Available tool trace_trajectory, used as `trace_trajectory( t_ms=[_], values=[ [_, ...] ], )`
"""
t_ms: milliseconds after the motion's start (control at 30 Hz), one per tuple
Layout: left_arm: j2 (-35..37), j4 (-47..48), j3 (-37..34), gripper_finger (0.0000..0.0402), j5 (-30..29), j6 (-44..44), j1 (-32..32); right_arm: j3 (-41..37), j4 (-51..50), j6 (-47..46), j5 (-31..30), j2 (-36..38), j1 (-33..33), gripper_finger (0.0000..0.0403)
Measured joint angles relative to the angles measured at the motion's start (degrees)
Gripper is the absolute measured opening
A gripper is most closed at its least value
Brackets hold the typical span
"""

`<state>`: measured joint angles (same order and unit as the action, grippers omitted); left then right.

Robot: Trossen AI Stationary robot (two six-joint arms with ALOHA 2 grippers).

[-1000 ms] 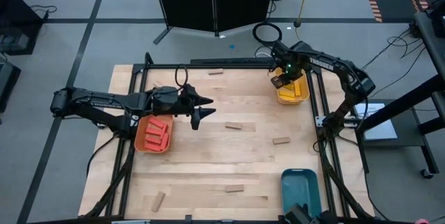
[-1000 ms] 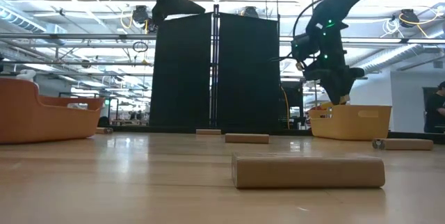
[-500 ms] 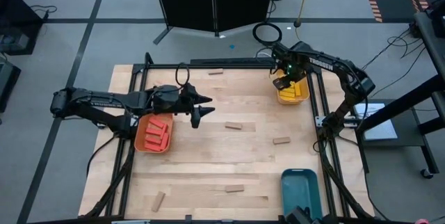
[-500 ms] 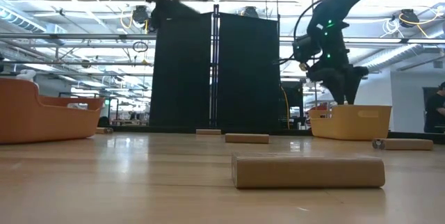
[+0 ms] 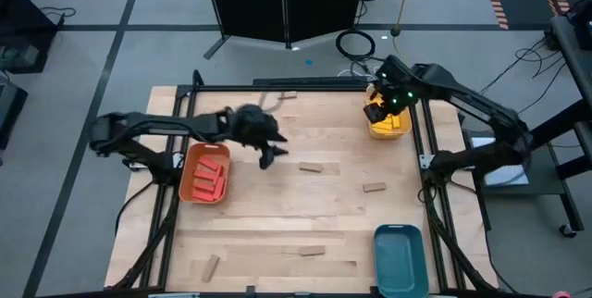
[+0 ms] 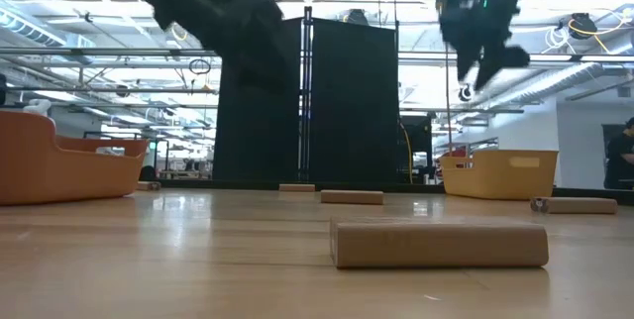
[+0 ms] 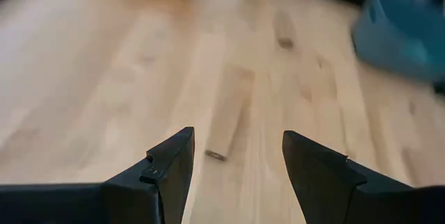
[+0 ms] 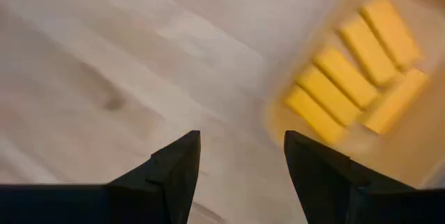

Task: Sort blocks
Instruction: Put the brown block into the blue bin

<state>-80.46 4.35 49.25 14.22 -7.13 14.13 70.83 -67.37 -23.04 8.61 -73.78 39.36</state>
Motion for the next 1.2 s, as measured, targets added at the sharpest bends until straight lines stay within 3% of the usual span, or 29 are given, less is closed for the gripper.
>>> trace_trajectory(
  t_ms=[367, 633, 800, 1200],
  values=[
    [-21.21, -26.29, 0.02, 0.0215, -0.8, 13.93, -6.01, 0.0, 15.72, -20.24, 0.21, 13.22, -23.78, 0.0201],
    [-29.17, -29.98, 0.04, 0.0215, -0.94, 18.55, -6.01, 0.0, 19.45, -31.68, -8.24, 14.35, -38.7, 0.0201],
    [-33.31, -31.67, 1.42, 0.0215, -2.17, 18.33, -6.01, 0.0, 19.53, -33.08, -13.2, 13.4, -43.24, 0.0201],
    [-36.97, -30.98, 5.19, 0.0214, -4.36, 16.41, -7.39, 0.0, 19.16, -33.27, -13.41, 12.67, -47.42, 0.0201]
  ],
)
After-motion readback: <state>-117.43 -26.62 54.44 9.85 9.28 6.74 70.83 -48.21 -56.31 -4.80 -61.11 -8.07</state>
